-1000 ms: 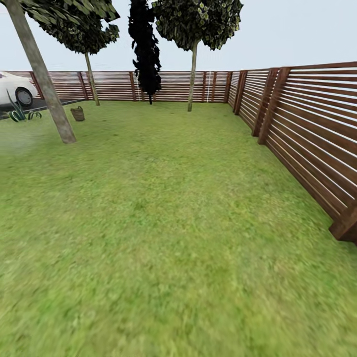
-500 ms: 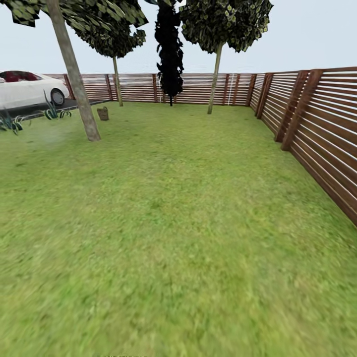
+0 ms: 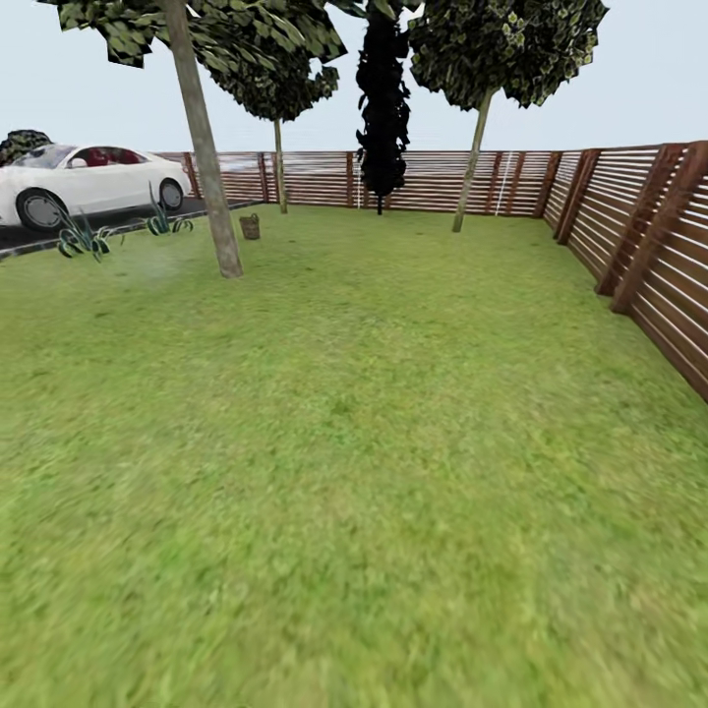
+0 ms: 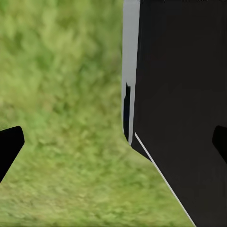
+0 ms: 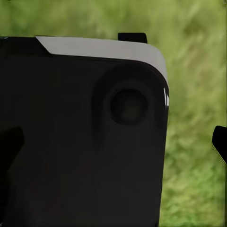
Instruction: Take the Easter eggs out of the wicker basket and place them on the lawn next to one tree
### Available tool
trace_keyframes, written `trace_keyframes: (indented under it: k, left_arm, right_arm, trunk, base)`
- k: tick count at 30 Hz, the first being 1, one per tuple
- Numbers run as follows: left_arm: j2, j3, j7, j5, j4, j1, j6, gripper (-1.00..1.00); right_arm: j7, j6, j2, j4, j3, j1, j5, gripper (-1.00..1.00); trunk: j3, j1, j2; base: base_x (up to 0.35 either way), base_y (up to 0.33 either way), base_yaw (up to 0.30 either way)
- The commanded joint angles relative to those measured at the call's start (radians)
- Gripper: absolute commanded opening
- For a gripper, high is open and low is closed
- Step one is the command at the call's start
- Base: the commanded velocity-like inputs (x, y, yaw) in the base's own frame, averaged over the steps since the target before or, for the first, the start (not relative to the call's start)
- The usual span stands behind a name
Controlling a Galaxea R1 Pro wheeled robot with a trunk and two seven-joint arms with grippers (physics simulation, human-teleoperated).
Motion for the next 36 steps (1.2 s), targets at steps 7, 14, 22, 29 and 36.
trace_keyframes:
  k: [7,14,22,29,36]
  left_arm:
    - [0.0,0.001,0.0,0.0,-0.002,0.001,-0.001,1.0]
    - [0.0,0.001,0.0,0.0,-0.002,0.001,-0.001,1.0]
    - [0.0,0.001,0.0,0.0,-0.002,0.001,-0.001,1.0]
    - [0.0,0.001,0.0,0.0,-0.002,0.001,-0.001,1.0]
    - [0.0,0.001,0.0,0.0,-0.002,0.001,-0.001,1.0]
  right_arm:
    - [0.0,-0.003,0.001,0.001,0.0,-0.001,0.0,1.0]
    - [0.0,-0.002,0.0,0.001,0.0,-0.001,0.0,1.0]
    - [0.0,-0.002,0.0,0.001,0.0,-0.001,0.001,1.0]
    - [0.0,-0.002,0.0,0.001,0.0,-0.001,0.001,1.0]
    - [0.0,-0.002,0.001,0.001,0.0,-0.001,0.001,1.0]
  trunk:
    - [0.005,0.0,0.0]
    - [0.008,0.0,0.0]
    - [0.008,0.0,0.0]
    - [0.007,0.0,0.0]
    - [0.004,0.0,0.0]
  base:
    - [0.0,0.0,0.26]
    - [0.0,0.0,0.274]
    - [0.0,0.0,0.29]
    - [0.0,0.0,0.291]
    - [0.0,0.0,0.291]
